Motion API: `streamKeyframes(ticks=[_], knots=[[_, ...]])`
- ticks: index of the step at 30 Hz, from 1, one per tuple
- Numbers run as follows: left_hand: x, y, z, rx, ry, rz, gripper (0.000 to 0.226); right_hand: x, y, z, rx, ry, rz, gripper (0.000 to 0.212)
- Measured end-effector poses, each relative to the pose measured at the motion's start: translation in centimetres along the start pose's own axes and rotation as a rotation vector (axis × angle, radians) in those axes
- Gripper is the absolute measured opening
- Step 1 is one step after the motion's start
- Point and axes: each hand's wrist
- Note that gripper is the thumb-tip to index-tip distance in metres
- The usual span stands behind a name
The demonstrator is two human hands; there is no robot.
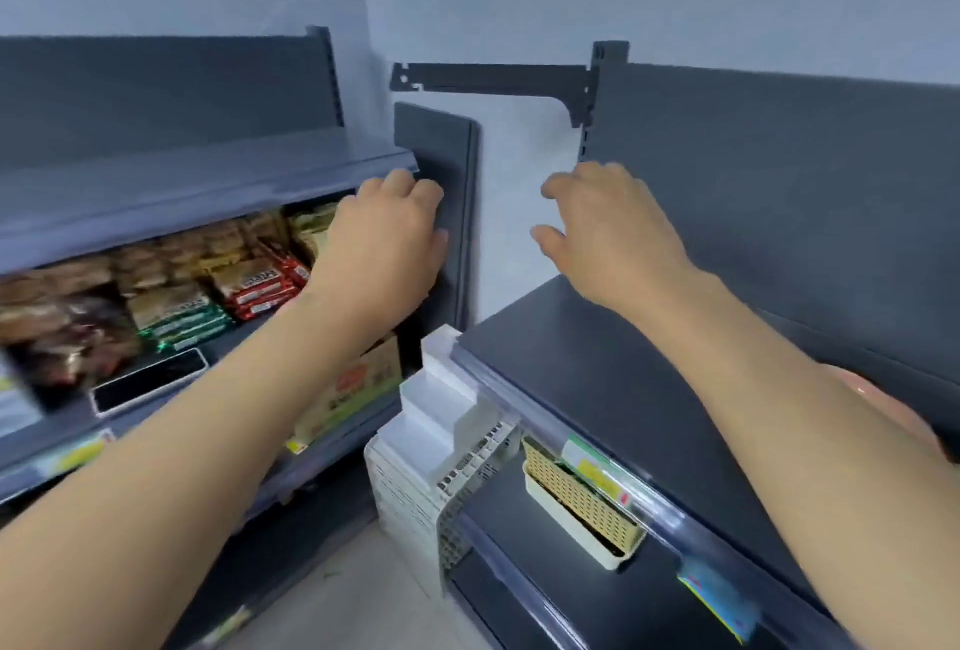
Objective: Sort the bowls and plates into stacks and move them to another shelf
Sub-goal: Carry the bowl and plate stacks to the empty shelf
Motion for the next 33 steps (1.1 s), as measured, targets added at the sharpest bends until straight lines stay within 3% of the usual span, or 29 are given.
streamKeyframes(ticks=[5,16,33], knots=[[-5.7,-3.3,-11.8,-0.096,0.239,0.103,0.028,0.1,6.4,-13.1,-0.23,0.053,0.108,0.032],[-14.7,-11.6,-31.1,-0.384,0.653,0.074,0.019,1.4,14.9,-36.0,-0.591,0.245,0.183,0.035],[-19.9,-18.5,-44.0,-0.916,0.989,0.06,0.025,5.4,23.8,-57.1,-1.041,0.577,0.155,0.035]])
Point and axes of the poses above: each hand's wrist, its own y-axis towards the middle knuckle, its own x-axis out of the palm, z = x × y, and after that the axes turned 1 degree about -y, right-handed
